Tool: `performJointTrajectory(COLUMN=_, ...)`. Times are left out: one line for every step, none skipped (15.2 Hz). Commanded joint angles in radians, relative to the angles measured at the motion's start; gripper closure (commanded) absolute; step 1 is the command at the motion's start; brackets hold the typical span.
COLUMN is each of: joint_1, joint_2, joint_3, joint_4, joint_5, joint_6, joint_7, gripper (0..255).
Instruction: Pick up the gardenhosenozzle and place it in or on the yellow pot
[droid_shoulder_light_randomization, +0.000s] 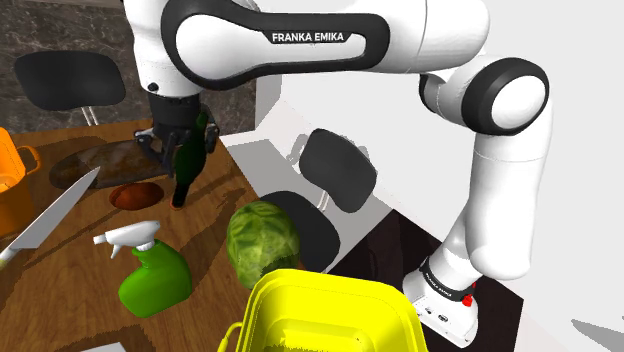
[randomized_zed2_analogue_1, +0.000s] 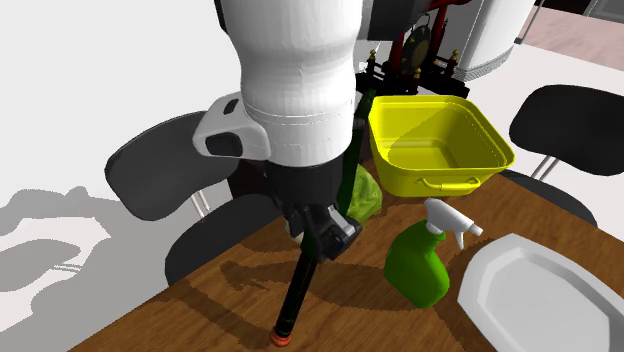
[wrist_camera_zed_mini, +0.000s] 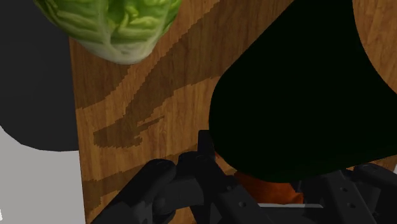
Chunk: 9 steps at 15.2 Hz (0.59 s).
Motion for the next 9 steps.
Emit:
performJointTrajectory(joint_1=0.005, joint_2=0.003, joint_3=0.0, joint_4=0.035, joint_5=-0.001, joint_6=-0.031, joint_7=-0.001, gripper=255)
performJointTrajectory(joint_1=0.008, joint_2=0.005, joint_3=0.001, joint_4=0.051, joint_5=-0.001, joint_6=-0.045, joint_7=-0.001, gripper=255)
performJointTrajectory(joint_1=0.011, joint_2=0.007, joint_3=0.001, joint_4=0.068, joint_5=-0.002, joint_6=-0.06, joint_7=-0.001, gripper=255)
performJointTrajectory(joint_1=0.014, joint_2=0.01, joint_3=0.001, joint_4=0.085, joint_5=-0.003, joint_6=-0.075, joint_7=-0.001, gripper=255)
performJointTrajectory(joint_1=0.017, joint_2=0.012, joint_3=0.001, joint_4=0.103, joint_5=-0.004, joint_6=-0.09, joint_7=-0.001, gripper=255)
performJointTrajectory(joint_1=0.021, joint_2=0.015, joint_3=0.001, joint_4=0.121, joint_5=-0.006, joint_6=-0.105, joint_7=-0.001, gripper=255)
performJointTrajectory(joint_1=0.022, joint_2=0.017, joint_3=0.001, joint_4=0.128, joint_5=-0.006, joint_6=-0.11, joint_7=-0.001, gripper=255)
performJointTrajectory(joint_1=0.01, joint_2=-0.027, joint_3=0.01, joint_4=0.064, joint_5=0.011, joint_6=-0.088, joint_7=0.007, gripper=255)
performJointTrajectory(joint_1=0.0, joint_2=-0.068, joint_3=0.018, joint_4=0.006, joint_5=0.029, joint_6=-0.067, joint_7=0.015, gripper=255)
